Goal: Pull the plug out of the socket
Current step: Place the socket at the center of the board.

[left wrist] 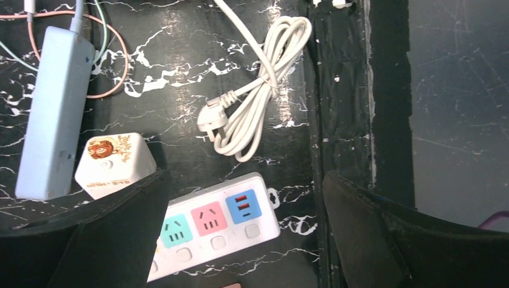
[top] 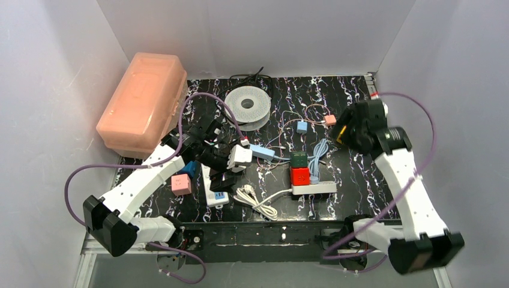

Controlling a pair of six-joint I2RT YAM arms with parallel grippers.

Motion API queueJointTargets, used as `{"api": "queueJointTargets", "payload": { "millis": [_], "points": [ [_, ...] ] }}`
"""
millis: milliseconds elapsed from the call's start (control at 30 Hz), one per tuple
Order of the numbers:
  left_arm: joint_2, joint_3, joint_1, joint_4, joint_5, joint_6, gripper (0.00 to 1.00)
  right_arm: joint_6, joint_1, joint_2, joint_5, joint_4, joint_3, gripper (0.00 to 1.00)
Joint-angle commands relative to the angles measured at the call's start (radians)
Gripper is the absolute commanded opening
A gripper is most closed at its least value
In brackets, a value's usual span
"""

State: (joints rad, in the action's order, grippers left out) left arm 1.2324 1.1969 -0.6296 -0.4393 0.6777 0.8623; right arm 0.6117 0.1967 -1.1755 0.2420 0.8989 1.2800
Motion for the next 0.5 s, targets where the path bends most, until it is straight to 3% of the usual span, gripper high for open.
{"api": "queueJointTargets", "payload": {
  "millis": [0,167,467],
  "points": [
    [0.013,0.002,-0.004,-0.029,0.034,0.082,0.98,0.177,0.054,0.181,-0.089,0.141,-0.188,0.89],
    [0.02,-0.002,-0.01,-0.005,0.032,0.136,0.98,0.311,0.12,0.298,-0.199,0.193,-0.354,0.89],
    [0.005,-0.023,-0.017,0.03,0.013,0.184,0.98,0.428,0.145,0.387,-0.162,0.194,-0.525,0.86]
  ]
}}
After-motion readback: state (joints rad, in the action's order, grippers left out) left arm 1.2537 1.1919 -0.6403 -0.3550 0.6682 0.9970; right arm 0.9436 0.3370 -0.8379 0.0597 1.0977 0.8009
